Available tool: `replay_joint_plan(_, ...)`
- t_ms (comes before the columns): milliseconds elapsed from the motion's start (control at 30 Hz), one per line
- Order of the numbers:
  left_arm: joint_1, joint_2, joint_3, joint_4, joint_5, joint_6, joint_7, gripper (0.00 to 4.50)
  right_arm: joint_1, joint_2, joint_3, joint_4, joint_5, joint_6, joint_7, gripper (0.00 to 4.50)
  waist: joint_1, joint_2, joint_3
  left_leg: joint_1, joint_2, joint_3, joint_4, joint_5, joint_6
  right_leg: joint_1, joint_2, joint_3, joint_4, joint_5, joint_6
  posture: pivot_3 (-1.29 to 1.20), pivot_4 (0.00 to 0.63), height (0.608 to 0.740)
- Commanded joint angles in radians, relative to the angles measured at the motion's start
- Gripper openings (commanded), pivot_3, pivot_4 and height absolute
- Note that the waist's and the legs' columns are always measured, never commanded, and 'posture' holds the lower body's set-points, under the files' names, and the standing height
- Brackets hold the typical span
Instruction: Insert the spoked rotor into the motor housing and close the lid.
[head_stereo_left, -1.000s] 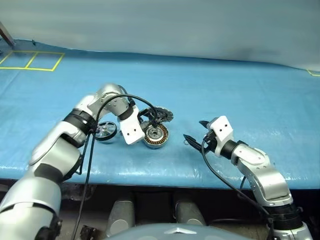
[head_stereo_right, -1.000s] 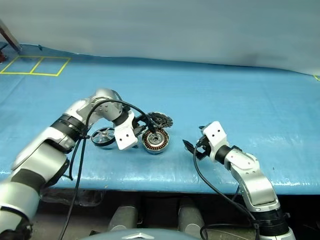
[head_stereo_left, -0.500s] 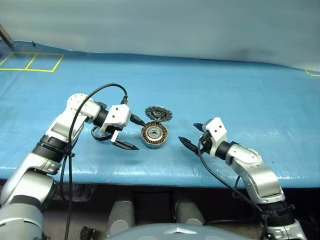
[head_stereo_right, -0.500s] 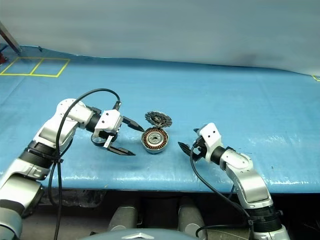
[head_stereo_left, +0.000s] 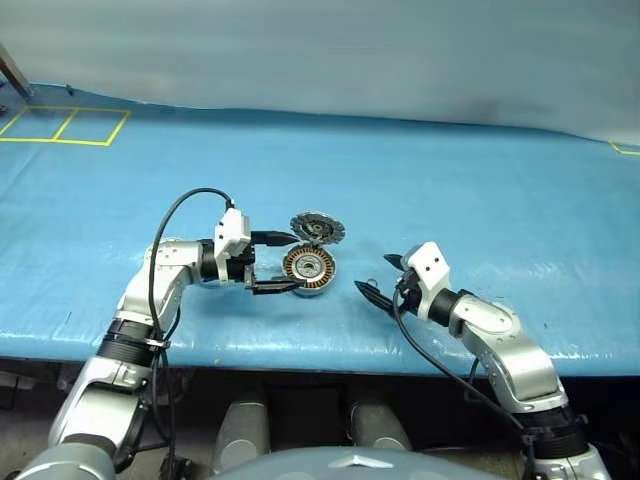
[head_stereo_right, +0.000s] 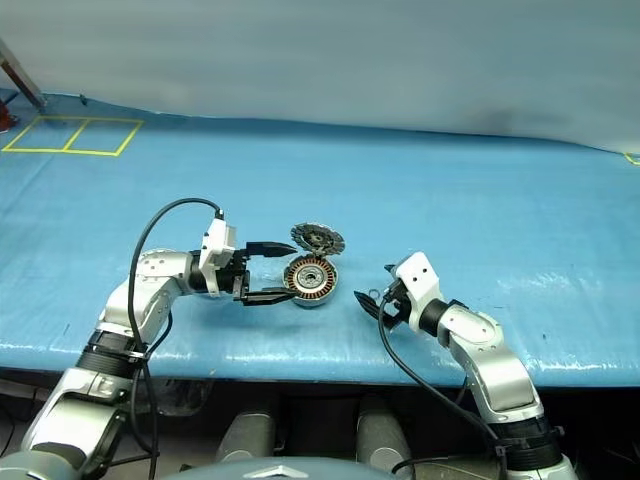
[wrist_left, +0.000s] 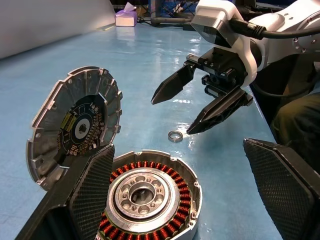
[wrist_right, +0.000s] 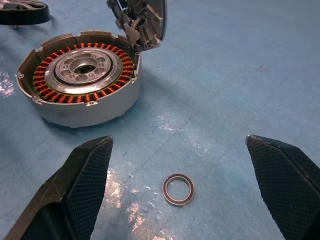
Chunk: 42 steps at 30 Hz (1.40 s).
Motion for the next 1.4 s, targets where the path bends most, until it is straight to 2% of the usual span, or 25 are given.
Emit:
replay_joint_plan(33, 0.022, -0.014, 0.028, 0.016, 0.023, -0.065, 0.024, 4.48, 0.002, 0.017, -0.031, -0.011, -0.001, -0.021, -0.029, 4.5, 0.0, 0.0, 0.0, 0.0, 0.0, 0.0, 0.0, 0.0, 0.0, 0.0, 0.0, 0.0, 0.0, 0.0, 0.0, 0.0, 0.15, 0.74)
replay_joint_plan(433, 0.054, -0.103, 0.07, 0.149, 0.05, -0.273, 0.079, 4.48, 0.031, 0.023, -0.001, 0.014, -0.02, -0.015, -0.039, 4.5, 0.004, 0.0, 0.0, -0.001, 0.0, 0.0, -0.001, 0.0, 0.0, -0.001, 0.0, 0.0, -0.002, 0.0, 0.0, 0.0, 0.15, 0.74)
replay_joint_plan(867, 0.084, -0.149, 0.07, 0.18, 0.05, -0.307, 0.039, 4.48, 0.031, 0.053, 0.004, 0.064, -0.037, -0.022, -0.044, 4.5, 0.002, 0.0, 0.0, -0.001, 0.0, 0.0, -0.002, 0.0, 0.0, -0.001, -0.001, 0.0, -0.002, 0.0, -0.001, 0.0, 0.15, 0.74)
replay_joint_plan(967, 0.093, -0.154, 0.07, 0.188, 0.05, -0.308, 0.038, 4.5, 0.033, 0.055, 0.004, 0.074, -0.044, -0.019, -0.052, 3.85, 0.002, 0.0, 0.0, -0.001, 0.0, 0.0, -0.003, 0.0, 0.0, -0.001, -0.001, 0.0, -0.002, 0.0, -0.001, 0.0, 0.15, 0.74)
replay_joint_plan(1100, 0.103, -0.153, 0.072, 0.188, 0.048, -0.302, 0.034, 4.5, 0.037, 0.05, 0.011, 0.073, -0.052, -0.012, -0.054, 2.59, 0.002, 0.0, 0.0, -0.001, 0.0, 0.0, -0.003, 0.0, -0.001, -0.001, -0.001, 0.0, -0.003, 0.0, -0.001, 0.0, 0.15, 0.74)
replay_joint_plan(1267, 0.118, -0.15, 0.074, 0.179, 0.046, -0.299, 0.03, 4.5, 0.046, 0.048, 0.013, 0.068, -0.059, -0.006, -0.056, 2.59, 0.002, 0.0, 0.0, -0.001, 0.0, 0.0, -0.003, -0.001, -0.001, -0.001, -0.001, 0.0, -0.003, 0.0, -0.001, 0.0, 0.15, 0.74)
replay_joint_plan(1367, 0.129, -0.149, 0.074, 0.176, 0.046, -0.298, 0.029, 4.5, 0.049, 0.046, 0.013, 0.073, -0.061, 0.001, -0.058, 1.99, 0.002, 0.0, 0.0, -0.001, 0.0, 0.0, -0.004, -0.001, -0.001, -0.001, -0.002, -0.001, -0.003, 0.0, -0.001, 0.0, 0.15, 0.74)
replay_joint_plan(1400, 0.132, -0.148, 0.074, 0.175, 0.046, -0.297, 0.028, 4.5, 0.048, 0.045, 0.014, 0.074, -0.061, 0.002, -0.056, 1.64, 0.002, 0.0, 0.0, -0.001, 0.0, 0.0, -0.004, -0.001, -0.001, -0.001, -0.002, -0.001, -0.004, 0.0, -0.001, 0.0, 0.15, 0.74)
